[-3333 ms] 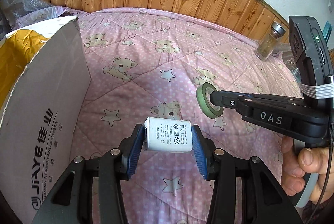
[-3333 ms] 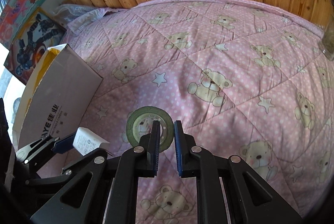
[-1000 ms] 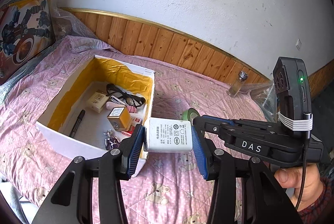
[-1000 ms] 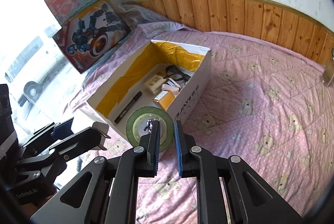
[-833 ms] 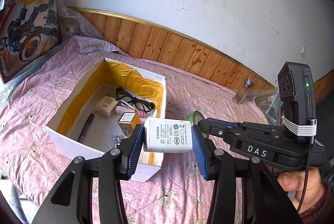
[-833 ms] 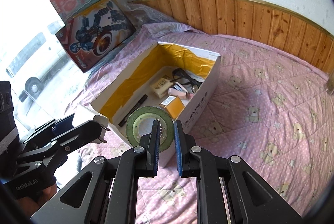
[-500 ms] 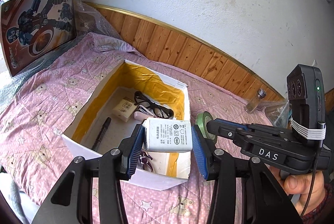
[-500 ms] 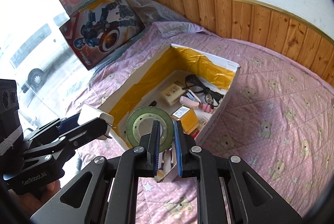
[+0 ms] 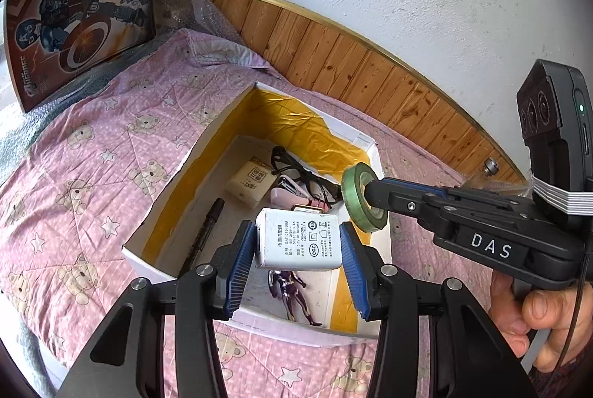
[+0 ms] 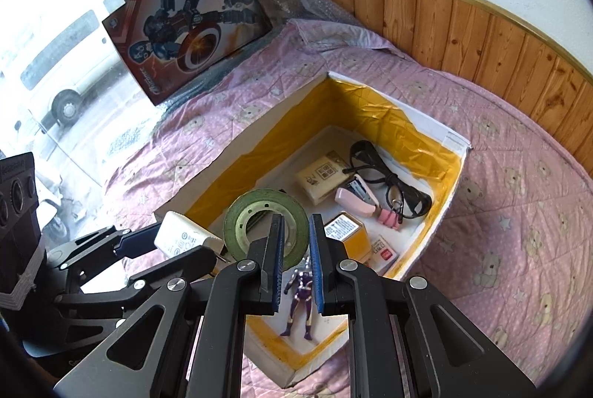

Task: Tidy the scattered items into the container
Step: 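Open both tools to drop the charger and tape roll into the box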

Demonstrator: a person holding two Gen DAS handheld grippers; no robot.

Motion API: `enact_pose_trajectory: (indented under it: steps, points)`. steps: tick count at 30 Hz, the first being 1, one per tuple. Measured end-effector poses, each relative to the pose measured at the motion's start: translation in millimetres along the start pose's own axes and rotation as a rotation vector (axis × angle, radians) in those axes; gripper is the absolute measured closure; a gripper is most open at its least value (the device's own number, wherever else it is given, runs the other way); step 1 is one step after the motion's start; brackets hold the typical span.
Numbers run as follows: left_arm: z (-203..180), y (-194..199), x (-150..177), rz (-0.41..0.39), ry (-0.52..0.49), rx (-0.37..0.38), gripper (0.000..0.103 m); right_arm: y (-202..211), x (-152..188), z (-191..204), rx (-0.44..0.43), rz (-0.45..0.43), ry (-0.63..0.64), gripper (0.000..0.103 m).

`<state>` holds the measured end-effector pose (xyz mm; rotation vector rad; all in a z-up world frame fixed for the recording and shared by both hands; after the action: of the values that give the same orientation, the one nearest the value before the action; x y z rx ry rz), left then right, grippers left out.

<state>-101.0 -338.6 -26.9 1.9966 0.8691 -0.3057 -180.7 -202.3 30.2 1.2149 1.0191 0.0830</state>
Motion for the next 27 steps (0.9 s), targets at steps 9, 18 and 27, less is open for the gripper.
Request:
enact_pose_trajectory:
  steps: [9, 18, 27]
  points:
    - [14, -25, -4, 0.051, 0.021, -0.027, 0.055, -47, -19, -5, -0.002, 0.072, 0.045, 0.086]
    - [32, -31, -8, 0.056, 0.048, -0.047, 0.054, -66, -15, -15, -0.023, 0.097, 0.001, 0.082]
    - [39, -26, -5, 0.061, 0.057, -0.053, 0.054, -62, -11, -10, -0.039, 0.099, -0.006, 0.079]
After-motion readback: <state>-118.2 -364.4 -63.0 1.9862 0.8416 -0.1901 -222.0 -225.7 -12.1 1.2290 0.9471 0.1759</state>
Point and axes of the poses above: each gripper's, at about its wrist camera, not at the fingertips, and y roughly against the way its jaws point, z to its left, x to its underside, the point moved 2 cm from there along -y, roughly the way its jaws point, and after that the axes turned 15 degrees about y, right-handed, at the moved point
